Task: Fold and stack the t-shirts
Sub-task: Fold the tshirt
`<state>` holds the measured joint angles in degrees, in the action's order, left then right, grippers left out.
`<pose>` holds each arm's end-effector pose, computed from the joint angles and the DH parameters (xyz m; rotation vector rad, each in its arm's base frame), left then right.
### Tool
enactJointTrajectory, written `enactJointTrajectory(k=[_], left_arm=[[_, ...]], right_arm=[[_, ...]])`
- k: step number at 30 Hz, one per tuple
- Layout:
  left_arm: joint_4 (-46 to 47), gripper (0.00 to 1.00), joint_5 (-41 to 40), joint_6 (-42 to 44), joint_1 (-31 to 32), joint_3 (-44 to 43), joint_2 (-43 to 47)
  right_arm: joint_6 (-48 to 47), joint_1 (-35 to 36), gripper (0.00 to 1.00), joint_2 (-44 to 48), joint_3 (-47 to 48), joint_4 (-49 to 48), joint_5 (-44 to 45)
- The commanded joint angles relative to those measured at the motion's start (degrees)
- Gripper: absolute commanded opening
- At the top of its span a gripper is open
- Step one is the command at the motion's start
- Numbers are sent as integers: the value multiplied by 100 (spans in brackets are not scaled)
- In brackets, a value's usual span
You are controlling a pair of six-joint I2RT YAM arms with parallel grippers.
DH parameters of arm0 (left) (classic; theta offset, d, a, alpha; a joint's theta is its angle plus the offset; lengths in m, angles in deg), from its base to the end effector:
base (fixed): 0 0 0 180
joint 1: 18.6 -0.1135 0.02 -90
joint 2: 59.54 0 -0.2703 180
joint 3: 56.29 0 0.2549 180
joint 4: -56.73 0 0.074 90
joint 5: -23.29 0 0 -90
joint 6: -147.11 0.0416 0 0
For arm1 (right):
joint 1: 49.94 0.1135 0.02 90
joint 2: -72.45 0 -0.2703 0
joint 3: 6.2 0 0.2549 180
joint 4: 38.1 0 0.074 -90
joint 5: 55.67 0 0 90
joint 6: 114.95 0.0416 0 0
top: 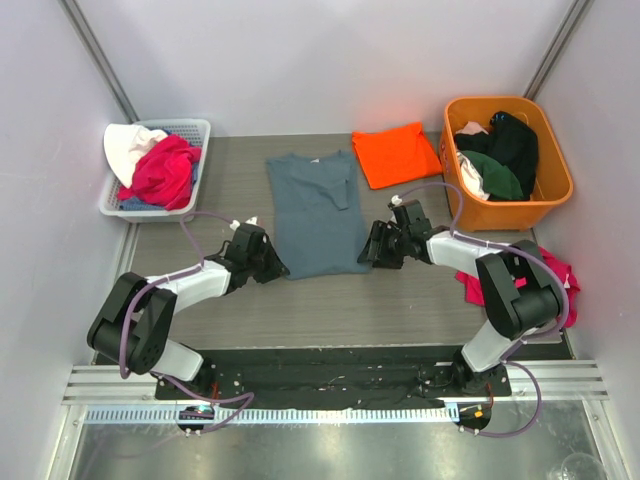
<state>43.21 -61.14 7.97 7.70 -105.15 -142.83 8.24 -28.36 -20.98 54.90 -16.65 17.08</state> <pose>0.2456 -0.1259 0.1521 -0.4547 2.4902 -0.6926 0.2919 0.1287 0.1552 0.1355 2.6163 0.7460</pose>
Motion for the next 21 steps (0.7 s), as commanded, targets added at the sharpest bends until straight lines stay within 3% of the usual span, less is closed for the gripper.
enactJointTrajectory(k=[1, 2, 3, 6, 12, 21], left_arm=[[201, 9, -99, 1, 24, -44, 120], [192, 4, -108, 10, 24, -44, 120], [192, 0, -125, 2, 24, -44, 120], [140, 0, -108, 10, 24, -79, 120], [-299, 0, -73, 2, 33, -44, 619], [-1730, 0, -406, -297, 454, 562, 2666]], right_arm=[[126, 65, 52, -61, 77, -283, -129], [135, 74, 46, -88, 77, -300, -146], [144, 74, 29, -114, 77, -344, -181], [205, 74, 3, -149, 51, -414, -295], [302, 144, 1, 368, 33, -37, -226], [609, 565, 1, 1711, -459, 859, -147]])
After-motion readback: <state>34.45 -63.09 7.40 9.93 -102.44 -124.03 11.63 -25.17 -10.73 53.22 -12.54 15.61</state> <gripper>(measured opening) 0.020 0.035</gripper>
